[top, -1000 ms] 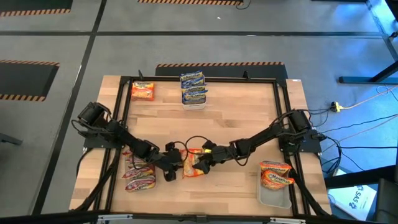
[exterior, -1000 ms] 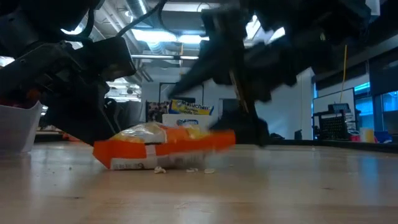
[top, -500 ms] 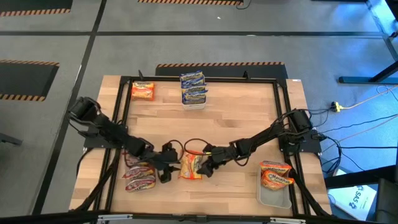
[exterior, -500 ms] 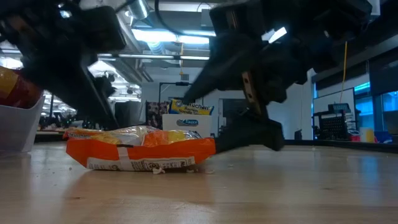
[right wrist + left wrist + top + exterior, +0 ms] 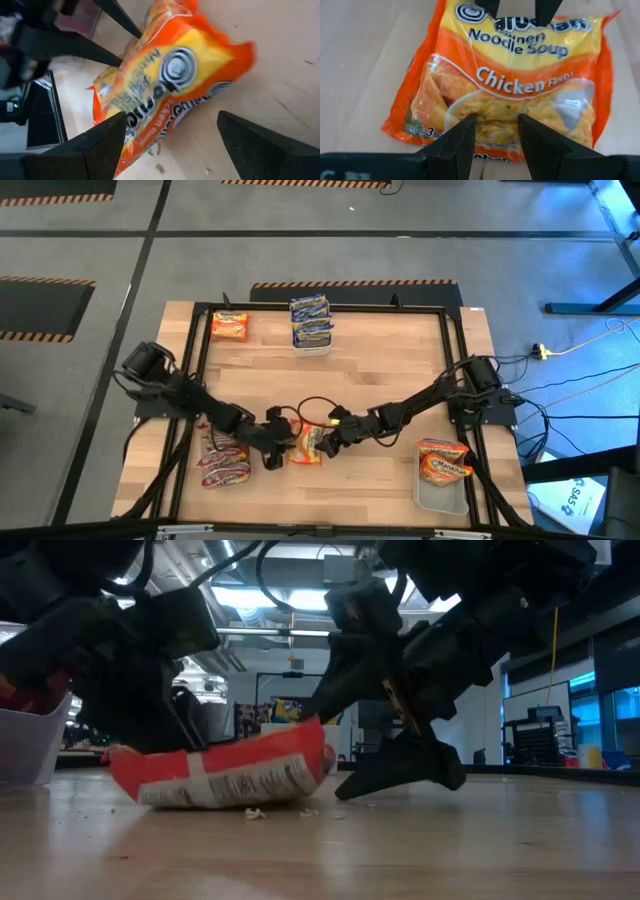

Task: Sort Maruchan noodles
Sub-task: Put the orange noodle pack into the gray bin

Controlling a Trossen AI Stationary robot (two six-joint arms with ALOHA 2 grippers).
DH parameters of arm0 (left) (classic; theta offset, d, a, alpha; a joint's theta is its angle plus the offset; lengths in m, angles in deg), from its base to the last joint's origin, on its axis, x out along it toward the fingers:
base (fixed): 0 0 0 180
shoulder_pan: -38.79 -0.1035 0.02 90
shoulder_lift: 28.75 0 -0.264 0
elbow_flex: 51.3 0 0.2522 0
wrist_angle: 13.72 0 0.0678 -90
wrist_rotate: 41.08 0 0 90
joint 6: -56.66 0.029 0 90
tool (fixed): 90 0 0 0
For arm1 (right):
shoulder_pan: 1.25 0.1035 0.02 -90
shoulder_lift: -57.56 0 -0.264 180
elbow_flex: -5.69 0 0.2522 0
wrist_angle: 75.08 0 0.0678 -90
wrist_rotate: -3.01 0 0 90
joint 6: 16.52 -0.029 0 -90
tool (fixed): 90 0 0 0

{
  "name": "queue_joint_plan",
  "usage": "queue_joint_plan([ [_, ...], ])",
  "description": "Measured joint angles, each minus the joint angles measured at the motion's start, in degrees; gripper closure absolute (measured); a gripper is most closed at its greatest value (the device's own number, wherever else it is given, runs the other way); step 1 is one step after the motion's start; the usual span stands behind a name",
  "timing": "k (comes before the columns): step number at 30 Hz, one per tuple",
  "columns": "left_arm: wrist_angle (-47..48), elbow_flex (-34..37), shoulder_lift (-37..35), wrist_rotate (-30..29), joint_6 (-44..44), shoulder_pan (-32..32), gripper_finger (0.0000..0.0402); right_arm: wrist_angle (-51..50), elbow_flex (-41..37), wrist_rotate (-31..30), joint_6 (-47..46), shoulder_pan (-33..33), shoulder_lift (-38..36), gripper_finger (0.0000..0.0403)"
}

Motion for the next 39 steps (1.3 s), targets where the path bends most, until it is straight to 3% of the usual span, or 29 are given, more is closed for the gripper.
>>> queue_joint_plan([
  [13, 0.0, -0.1, 1.9, -0.5, 0.0, 0.2, 0.0257, 7.1, 0.0, -0.5, -3.7, 0.0, 2.3, 0.0086],
  [18, -0.6, 0.0, 2.0, -1.3, 0.1, 0.3, 0.0257, 15.2, 0.3, -0.4, -6.7, 0.1, 5.7, 0.0086],
  [24, -0.9, 0.0, 2.0, -1.4, 0.2, 0.4, 0.0257, 14.2, 3.3, -1.5, -4.8, 0.0, 7.7, 0.0086],
  [30, -4.0, 0.1, 2.1, -1.2, 1.7, 0.5, 0.0257, 6.8, 6.4, -1.7, -0.6, 0.1, 7.8, 0.009],
  [34, -4.5, 0.2, 2.1, -1.0, 1.9, 0.5, 0.0257, 5.2, 7.4, -3.0, 3.3, 0.1, 7.9, 0.013],
  [39, -4.4, 0.2, 1.4, -0.4, 1.6, 1.3, 0.0257, 3.5, 8.5, -3.4, 7.8, 0.1, 8.1, 0.0222],
])
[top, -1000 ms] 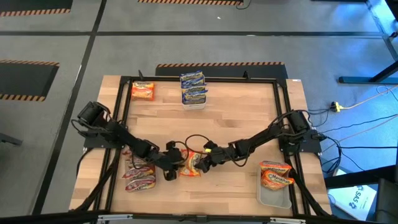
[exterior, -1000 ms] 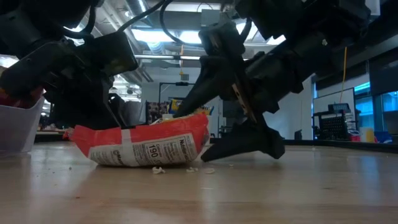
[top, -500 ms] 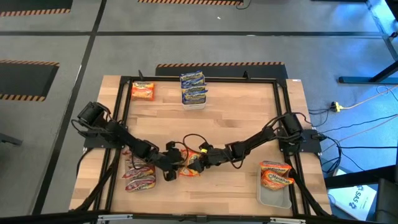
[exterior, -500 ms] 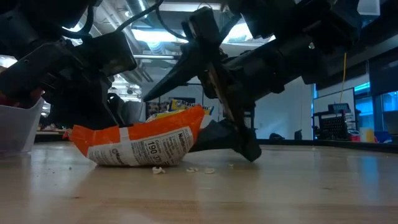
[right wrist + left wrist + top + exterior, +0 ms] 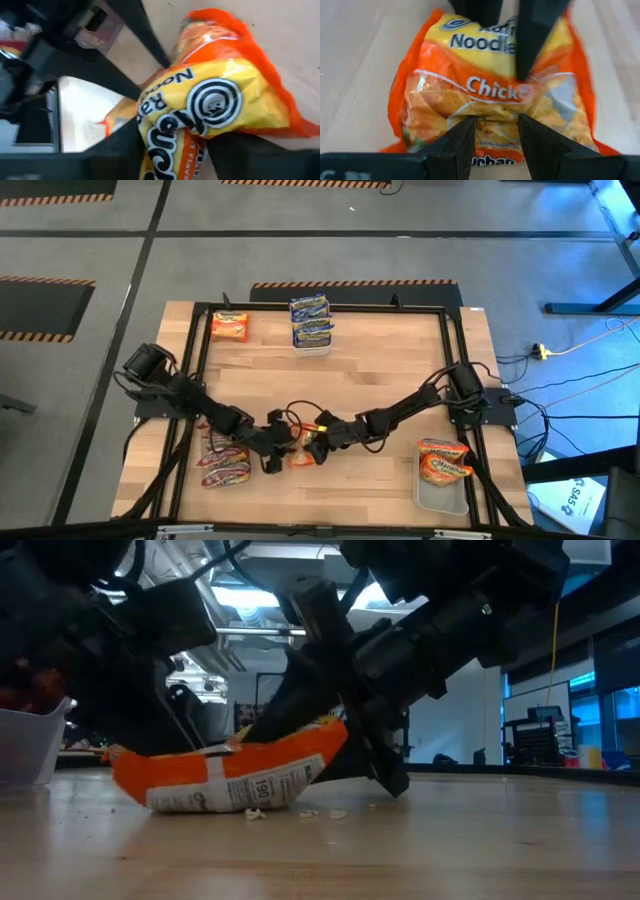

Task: Sort Maruchan noodles
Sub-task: Put the orange noodle pack into the gray bin

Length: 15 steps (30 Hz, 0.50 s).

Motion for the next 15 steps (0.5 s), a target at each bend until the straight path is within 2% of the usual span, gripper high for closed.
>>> queue_joint_plan([
  [8, 0.4, 0.0, -3.2, 0.1, -1.4, 2.2, 0.0257, 0.2, 0.1, 0.6, 2.9, 0.3, 0.0, 0.0382],
  [10, 0.3, 0.0, -3.2, 0.2, -2.0, 2.7, 0.0257, 0.2, 0.1, 0.7, 3.8, 0.4, 0.0, 0.0393],
  [15, 0.2, 0.0, -3.2, 0.4, -3.5, 3.6, 0.0257, 0.2, 0.1, 2.0, 5.1, 0.8, 0.0, 0.0385],
])
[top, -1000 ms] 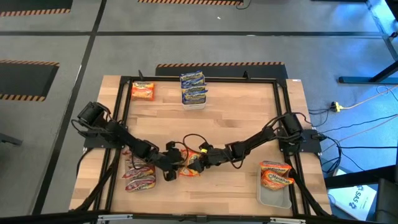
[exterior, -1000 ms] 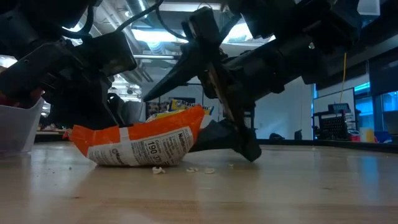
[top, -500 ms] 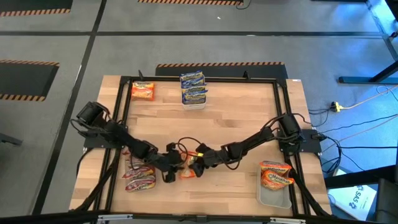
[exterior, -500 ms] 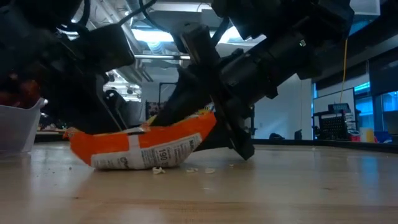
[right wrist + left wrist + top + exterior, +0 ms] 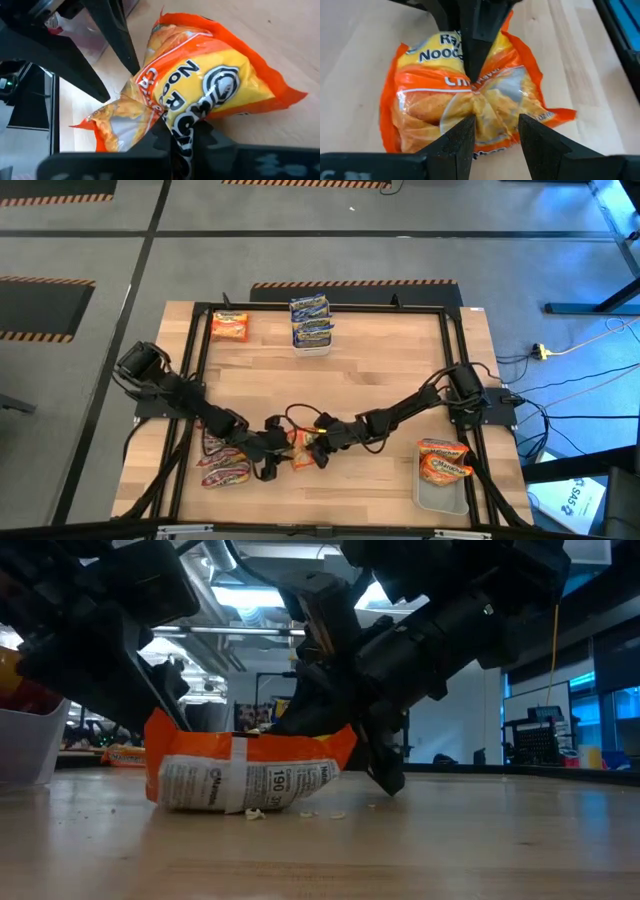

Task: Sort Maruchan noodles
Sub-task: Put the orange noodle pack into the gray bin

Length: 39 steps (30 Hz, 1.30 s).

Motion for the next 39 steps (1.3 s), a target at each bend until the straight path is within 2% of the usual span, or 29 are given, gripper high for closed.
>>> queue_joint_plan([
  [4, 1.1, -0.2, -2.6, 1.9, -1.2, 0.5, 0.0257, -4.6, -0.1, -0.3, 4.4, 0.8, -2.7, 0.0397],
  [8, 3.5, -0.1, -7.0, 2.0, -1.4, 1.2, 0.0257, -14.7, -0.1, -1.5, 9.0, 1.7, -8.1, 0.0389],
  [11, 4.1, -0.1, -9.8, 1.4, 0.1, 1.3, 0.0257, -22.1, -0.1, -1.5, 16.0, 3.0, -12.6, 0.0394],
  [14, 3.5, -0.1, -11.3, 0.5, 1.5, 1.3, 0.0257, -27.9, -0.1, 2.3, 26.7, 5.4, -17.7, 0.0399],
  [19, 2.9, -0.1, -11.6, -1.4, 2.1, 1.0, 0.0257, -39.7, -0.1, 3.1, 30.9, 8.1, -27.2, 0.0401],
  [23, 2.8, -0.1, -11.5, -1.5, 2.0, 0.4, 0.0257, -51.6, 0.0, -0.1, 28.7, 9.5, -33.6, 0.0401],
  [26, 2.0, -0.1, -11.5, -1.8, 2.1, 0.1, 0.0257, -58.0, 0.0, -3.3, 28.8, 12.8, -37.6, 0.0401],
  [29, 1.8, -0.1, -11.5, -2.5, 2.5, -0.5, 0.0257, -63.2, 0.5, -3.5, 29.8, 16.4, -40.7, 0.0401],
  [39, 0.9, -0.1, -11.5, -2.7, 1.4, -2.3, 0.0257, -84.8, 13.3, -7.2, 18.4, 30.6, -42.2, 0.0401],
])
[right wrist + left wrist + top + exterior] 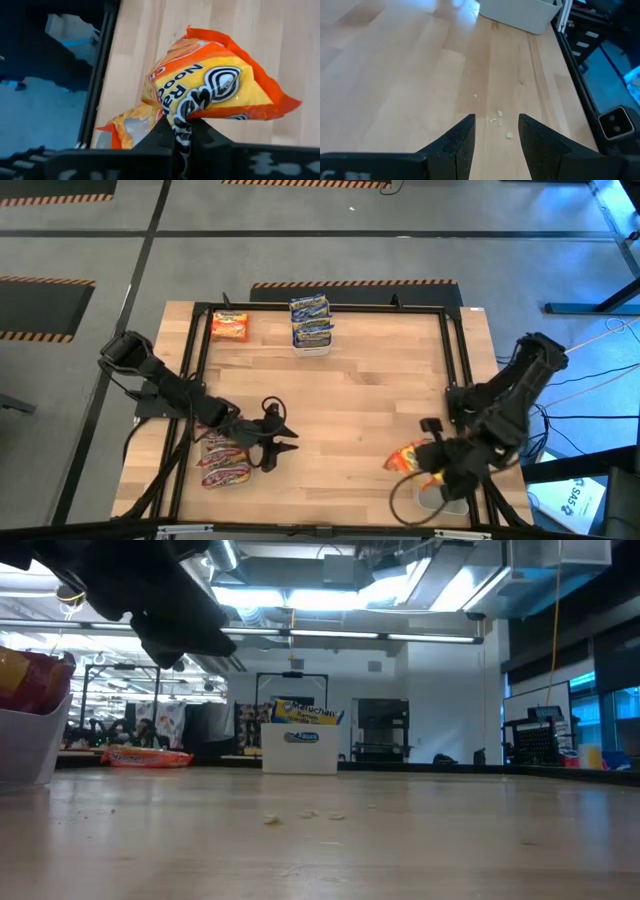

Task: Sort Maruchan noodles
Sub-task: Put the orange noodle pack into the gray bin

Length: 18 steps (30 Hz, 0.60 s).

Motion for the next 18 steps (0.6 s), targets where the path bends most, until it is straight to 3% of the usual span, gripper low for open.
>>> queue_joint_plan([
  [11, -0.4, 0.0, 0.0, -1.6, 0.0, -2.1, 0.0257, -8.6, 1.3, 2.3, -23.6, 15.1, 0.5, 0.0401],
  [18, -0.4, 0.0, 0.0, -1.5, 0.0, -3.0, 0.0257, -9.8, -1.5, 3.7, -23.1, 20.1, 5.7, 0.0401],
])
